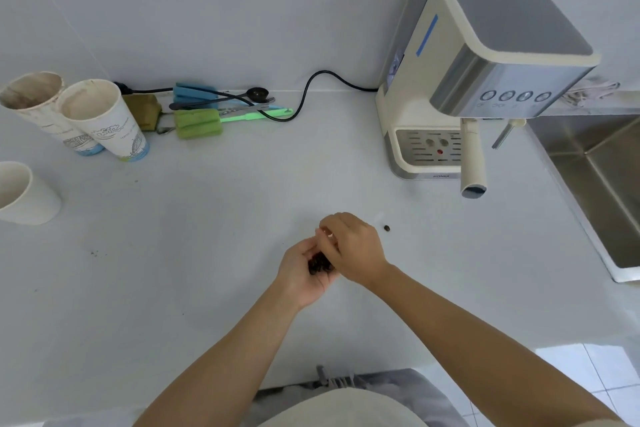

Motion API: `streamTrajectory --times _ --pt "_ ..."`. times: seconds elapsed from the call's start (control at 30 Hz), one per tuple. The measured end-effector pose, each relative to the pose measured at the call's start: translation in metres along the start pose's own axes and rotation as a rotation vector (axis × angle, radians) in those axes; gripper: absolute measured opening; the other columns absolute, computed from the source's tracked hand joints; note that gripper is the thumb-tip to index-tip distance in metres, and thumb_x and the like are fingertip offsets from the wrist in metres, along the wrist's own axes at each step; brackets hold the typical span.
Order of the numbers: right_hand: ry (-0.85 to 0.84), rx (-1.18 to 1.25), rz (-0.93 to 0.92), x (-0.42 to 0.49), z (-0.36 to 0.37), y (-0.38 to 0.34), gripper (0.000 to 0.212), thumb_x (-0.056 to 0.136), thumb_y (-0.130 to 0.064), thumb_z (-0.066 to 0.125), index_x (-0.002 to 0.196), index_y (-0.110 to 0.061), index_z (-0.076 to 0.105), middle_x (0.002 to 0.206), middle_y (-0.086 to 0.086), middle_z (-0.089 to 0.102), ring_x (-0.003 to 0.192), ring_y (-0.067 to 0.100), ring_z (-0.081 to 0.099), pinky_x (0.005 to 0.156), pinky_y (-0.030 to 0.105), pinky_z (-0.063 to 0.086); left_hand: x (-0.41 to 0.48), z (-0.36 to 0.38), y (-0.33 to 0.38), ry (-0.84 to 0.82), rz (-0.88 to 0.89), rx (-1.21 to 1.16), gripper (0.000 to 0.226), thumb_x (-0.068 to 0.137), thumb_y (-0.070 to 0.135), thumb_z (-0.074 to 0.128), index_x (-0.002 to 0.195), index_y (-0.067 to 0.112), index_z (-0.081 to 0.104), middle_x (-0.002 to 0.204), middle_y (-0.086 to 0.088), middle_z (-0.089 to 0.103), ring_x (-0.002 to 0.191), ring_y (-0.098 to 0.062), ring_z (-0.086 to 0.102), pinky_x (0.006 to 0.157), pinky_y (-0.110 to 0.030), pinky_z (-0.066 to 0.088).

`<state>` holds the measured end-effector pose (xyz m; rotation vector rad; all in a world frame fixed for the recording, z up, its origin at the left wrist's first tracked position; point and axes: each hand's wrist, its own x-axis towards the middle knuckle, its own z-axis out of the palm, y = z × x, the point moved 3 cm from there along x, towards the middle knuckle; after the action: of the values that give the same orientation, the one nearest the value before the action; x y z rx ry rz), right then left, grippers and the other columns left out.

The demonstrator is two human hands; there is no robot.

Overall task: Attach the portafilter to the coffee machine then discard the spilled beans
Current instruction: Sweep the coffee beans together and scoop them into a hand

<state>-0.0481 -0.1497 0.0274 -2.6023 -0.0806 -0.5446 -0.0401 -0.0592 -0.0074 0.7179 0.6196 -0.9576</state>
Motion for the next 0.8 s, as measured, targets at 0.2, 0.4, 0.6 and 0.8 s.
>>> streamTrajectory --times 0.2,0.4,0.6,0.8 --pt "-0.285 -0.045 0.511 0.000 -0.023 0.065 0.028 0.089 -0.012 0.050 0.116 -0.005 0.053 0.112 0.012 0.060 0.094 0.026 0.058 0.072 0.030 0.043 0.009 0.009 -0.002 -0.012 -0.067 0.075 0.042 0.097 0.019 0.029 0.095 -0.008 0.060 0.098 -0.023 0.063 0.092 -0.030 0.060 0.092 -0.039 0.041" --pt "-0.592 -0.136 0.655 -0.016 -0.023 0.103 0.035 0.086 -0.011 0.052 0.122 -0.010 0.048 0.125 0.009 0.047 0.106 0.026 0.052 0.080 0.036 0.046 0.016 0.011 -0.008 -0.017 -0.102 0.093 0.042 0.097 0.020 0.030 0.093 -0.008 0.062 0.077 -0.021 0.073 0.090 -0.030 0.062 0.078 -0.038 0.047" --pt "-0.650 -0.235 0.555 -0.015 -0.012 0.103 0.019 0.086 0.000 0.044 0.103 -0.001 0.054 0.107 0.016 0.050 0.095 0.033 0.051 0.072 0.036 0.042 0.018 0.009 -0.010 0.007 -0.111 0.104 0.043 0.097 0.021 0.030 0.092 -0.008 0.061 0.091 -0.022 0.066 0.090 -0.030 0.062 0.088 -0.039 0.043" --pt "-0.679 -0.308 0.521 -0.017 -0.010 0.102 0.010 0.085 0.002 0.043 0.082 -0.007 0.048 0.088 0.012 0.042 0.080 0.029 0.046 0.064 0.032 0.034 0.015 0.009 -0.008 0.017 -0.113 0.105 0.044 0.098 0.022 0.028 0.094 -0.008 0.059 0.099 -0.023 0.062 0.093 -0.030 0.060 0.091 -0.039 0.041"
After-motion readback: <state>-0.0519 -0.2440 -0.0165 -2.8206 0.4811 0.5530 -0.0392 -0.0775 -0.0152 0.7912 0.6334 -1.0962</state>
